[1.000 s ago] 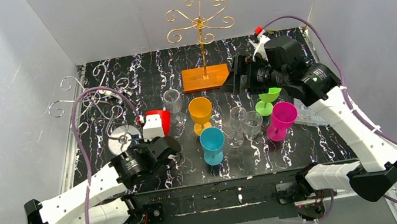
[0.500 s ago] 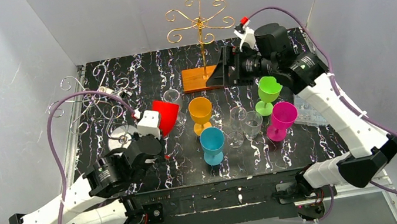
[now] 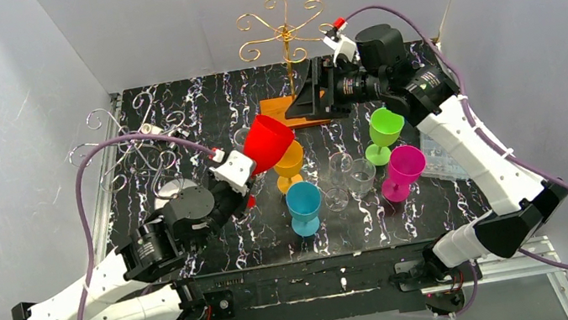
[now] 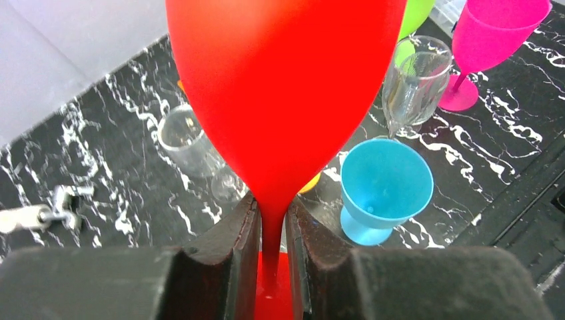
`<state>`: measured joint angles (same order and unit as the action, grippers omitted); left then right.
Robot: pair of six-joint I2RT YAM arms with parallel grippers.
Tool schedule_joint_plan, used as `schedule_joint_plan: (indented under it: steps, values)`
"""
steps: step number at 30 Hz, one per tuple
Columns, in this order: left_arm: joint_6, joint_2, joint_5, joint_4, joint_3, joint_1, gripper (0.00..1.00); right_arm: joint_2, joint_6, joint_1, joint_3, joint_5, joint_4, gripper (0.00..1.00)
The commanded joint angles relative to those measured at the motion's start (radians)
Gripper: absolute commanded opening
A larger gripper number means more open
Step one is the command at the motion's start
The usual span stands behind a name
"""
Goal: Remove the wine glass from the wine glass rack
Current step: Place the wine glass at the center of the board.
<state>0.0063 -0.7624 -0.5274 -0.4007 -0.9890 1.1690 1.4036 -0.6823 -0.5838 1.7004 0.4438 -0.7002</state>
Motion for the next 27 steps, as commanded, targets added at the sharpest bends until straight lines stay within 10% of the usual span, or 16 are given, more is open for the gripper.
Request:
schedule_joint_plan:
  steps: [1,19,27]
  values:
    - [0.244,-0.011,0.051,0.238,0.009,0.006,0.00,-0.017,-0.008,-0.004,0.045,0.053,0.035,0.82]
    - [0.484,-0.121,0.102,0.512,0.073,-0.003,0.00,-0.104,-0.005,-0.004,-0.044,0.087,0.026,0.43]
    - [0.469,-0.168,0.099,0.527,0.039,-0.031,0.01,-0.121,0.006,-0.002,-0.023,0.050,0.017,0.04]
